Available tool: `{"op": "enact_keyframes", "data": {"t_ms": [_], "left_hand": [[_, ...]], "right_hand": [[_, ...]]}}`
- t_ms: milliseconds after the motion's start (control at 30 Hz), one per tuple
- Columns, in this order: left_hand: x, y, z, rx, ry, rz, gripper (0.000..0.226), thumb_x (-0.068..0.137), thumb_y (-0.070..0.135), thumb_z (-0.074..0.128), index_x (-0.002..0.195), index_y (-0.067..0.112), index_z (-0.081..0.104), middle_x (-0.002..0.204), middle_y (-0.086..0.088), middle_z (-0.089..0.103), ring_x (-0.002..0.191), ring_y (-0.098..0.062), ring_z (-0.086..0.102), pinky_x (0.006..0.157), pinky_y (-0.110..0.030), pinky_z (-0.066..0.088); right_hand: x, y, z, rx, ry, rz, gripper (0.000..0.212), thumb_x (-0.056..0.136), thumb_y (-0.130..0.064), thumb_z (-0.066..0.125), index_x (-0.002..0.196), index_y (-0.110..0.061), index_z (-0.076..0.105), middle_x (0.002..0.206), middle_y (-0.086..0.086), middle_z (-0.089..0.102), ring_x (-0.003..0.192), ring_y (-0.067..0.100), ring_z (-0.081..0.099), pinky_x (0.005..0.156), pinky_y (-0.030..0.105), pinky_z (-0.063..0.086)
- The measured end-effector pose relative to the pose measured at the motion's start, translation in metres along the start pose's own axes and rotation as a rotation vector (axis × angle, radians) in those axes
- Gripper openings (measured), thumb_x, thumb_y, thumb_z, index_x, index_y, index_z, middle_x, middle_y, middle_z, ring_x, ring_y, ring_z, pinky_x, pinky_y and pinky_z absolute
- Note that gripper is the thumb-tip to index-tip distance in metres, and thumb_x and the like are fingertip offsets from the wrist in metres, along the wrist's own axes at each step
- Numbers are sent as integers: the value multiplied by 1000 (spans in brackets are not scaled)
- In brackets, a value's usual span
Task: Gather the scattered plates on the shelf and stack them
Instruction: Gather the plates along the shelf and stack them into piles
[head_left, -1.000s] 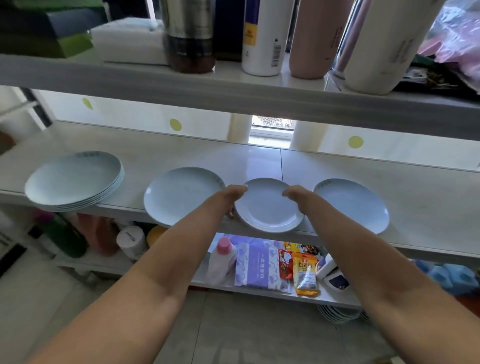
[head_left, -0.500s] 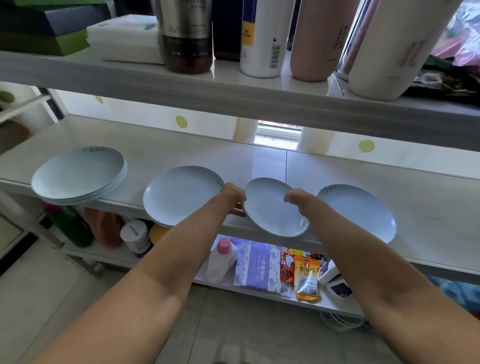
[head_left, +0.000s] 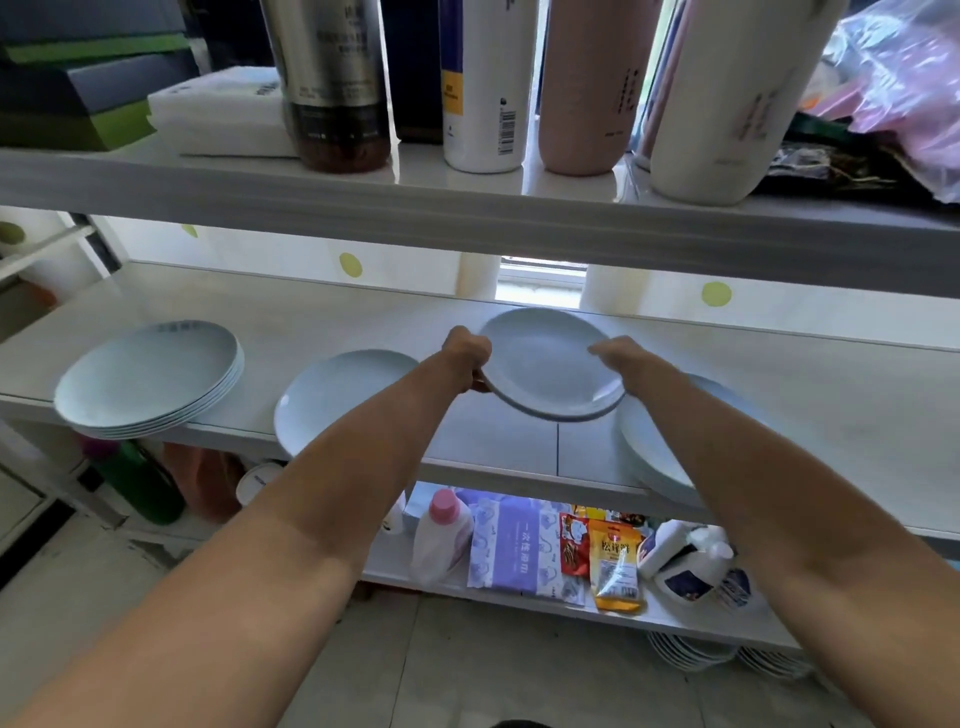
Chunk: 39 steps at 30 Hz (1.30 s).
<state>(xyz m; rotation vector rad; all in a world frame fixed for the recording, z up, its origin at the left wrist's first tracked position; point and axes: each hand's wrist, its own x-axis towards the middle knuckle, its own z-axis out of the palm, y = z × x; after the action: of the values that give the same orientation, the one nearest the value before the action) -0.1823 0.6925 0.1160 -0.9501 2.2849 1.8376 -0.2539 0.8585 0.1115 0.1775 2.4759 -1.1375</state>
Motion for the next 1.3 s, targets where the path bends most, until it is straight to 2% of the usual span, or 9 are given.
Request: {"op": "enact_keyframes", "data": {"t_ms": [167,233,333,533,667,767,900,1100,1300], "left_hand": [[-11,27,52,-51,-155,12,22,96,-6,40,117,-4,48,82,-18,56,55,-24,58,55,-36,59],[-15,26,77,-67,-247,-8,18,95,-7,40,111,-5,47,79,-17,54,56,-25,57,39,-30,54],[-24,21,108,-99,-371,-22,18,98,0,42,115,-5,44,77,-13,51,60,-25,57,33,-27,51],[-29,7,136,63,-472,-16,46,103,32,35,135,-1,39,83,-10,52,64,-21,58,42,-24,54],[-21,-3,143,190,-485,2,59,103,45,27,139,0,39,115,-15,52,93,-27,61,81,-34,56],[-19,-4,140,395,-456,32,70,99,54,25,150,6,27,154,-17,22,123,-30,53,101,-37,45],[-17,3,117,634,-288,110,68,101,53,19,152,8,20,159,-17,0,143,-34,24,115,-46,23],[19,-9,-7,746,12,234,58,102,44,21,146,7,32,151,-23,27,140,-36,25,115,-42,22],[30,-62,-183,972,231,60,68,99,55,15,155,19,0,162,-7,-11,149,-27,-14,120,-45,-3]], "right_hand": [[24,29,-80,239,135,21,25,97,-19,46,111,-3,59,138,9,48,117,26,53,88,39,49],[30,57,-101,302,202,34,23,97,-18,42,75,-18,48,117,6,48,89,16,53,77,29,43],[1,86,-115,312,313,109,35,100,-21,37,66,-25,32,83,-5,37,63,2,30,85,25,27],[7,125,-121,354,339,230,17,96,-21,37,94,-7,45,89,10,41,87,21,36,72,30,30],[12,132,-118,342,358,236,18,96,-24,37,102,-8,42,93,10,39,82,23,36,76,31,29],[18,130,-113,105,319,230,37,101,-23,25,128,-8,46,92,12,50,75,25,39,84,30,25],[18,104,-96,-315,495,243,48,99,-30,24,133,-2,44,140,19,40,129,32,34,108,38,25],[16,11,-22,-329,361,25,52,100,-34,25,139,-3,39,145,19,38,133,33,34,110,38,26],[-3,-95,122,-439,90,-302,55,99,-40,24,143,-11,39,147,16,39,135,35,34,110,40,28]]}}
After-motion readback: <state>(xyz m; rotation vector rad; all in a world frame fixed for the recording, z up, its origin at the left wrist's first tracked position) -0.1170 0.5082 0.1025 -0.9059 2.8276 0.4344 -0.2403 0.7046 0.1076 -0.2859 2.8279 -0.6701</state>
